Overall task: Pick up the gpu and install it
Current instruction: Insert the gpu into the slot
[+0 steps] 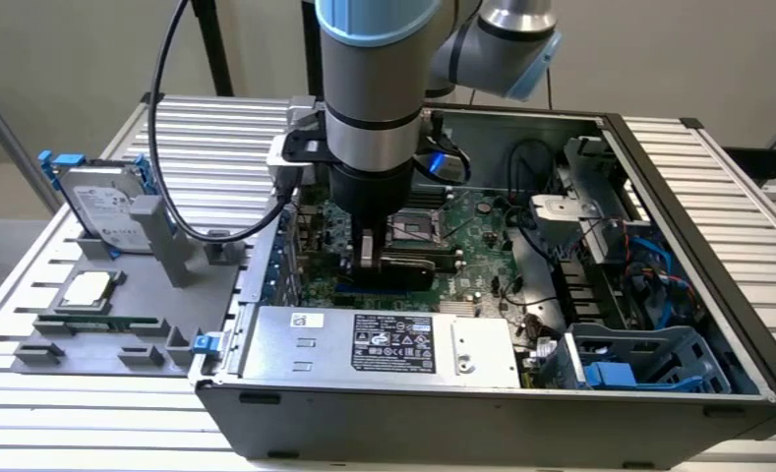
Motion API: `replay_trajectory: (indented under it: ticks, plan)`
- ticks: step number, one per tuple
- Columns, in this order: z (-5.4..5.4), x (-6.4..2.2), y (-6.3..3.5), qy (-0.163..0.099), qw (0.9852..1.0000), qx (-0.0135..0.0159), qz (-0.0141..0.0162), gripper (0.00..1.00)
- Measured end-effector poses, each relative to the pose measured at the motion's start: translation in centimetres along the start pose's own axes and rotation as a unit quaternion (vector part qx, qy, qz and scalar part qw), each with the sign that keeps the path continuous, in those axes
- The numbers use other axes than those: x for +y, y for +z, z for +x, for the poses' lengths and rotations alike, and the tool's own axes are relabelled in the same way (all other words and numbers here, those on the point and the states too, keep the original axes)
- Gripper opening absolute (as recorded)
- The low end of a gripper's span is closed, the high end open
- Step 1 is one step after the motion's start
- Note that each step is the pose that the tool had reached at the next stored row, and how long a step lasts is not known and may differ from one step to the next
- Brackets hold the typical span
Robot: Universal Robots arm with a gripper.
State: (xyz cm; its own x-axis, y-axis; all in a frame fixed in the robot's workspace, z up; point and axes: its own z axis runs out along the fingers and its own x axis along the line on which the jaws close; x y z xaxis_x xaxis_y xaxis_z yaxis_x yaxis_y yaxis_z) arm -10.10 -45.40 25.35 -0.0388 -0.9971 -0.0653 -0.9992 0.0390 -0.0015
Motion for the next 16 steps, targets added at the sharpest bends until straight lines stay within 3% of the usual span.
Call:
replay_trajectory:
  ticks: [5,6,16]
  plan:
    - [-0.05,0.01,0.02,0.000,1.0000,0.0002,-0.0040,0.00]
    - [-0.12,0.01,0.06,0.000,1.0000,0.0006,-0.0067,0.00]
    - [-0.11,-0.06,0.27,0.001,1.0000,0.0006,-0.0068,0.00]
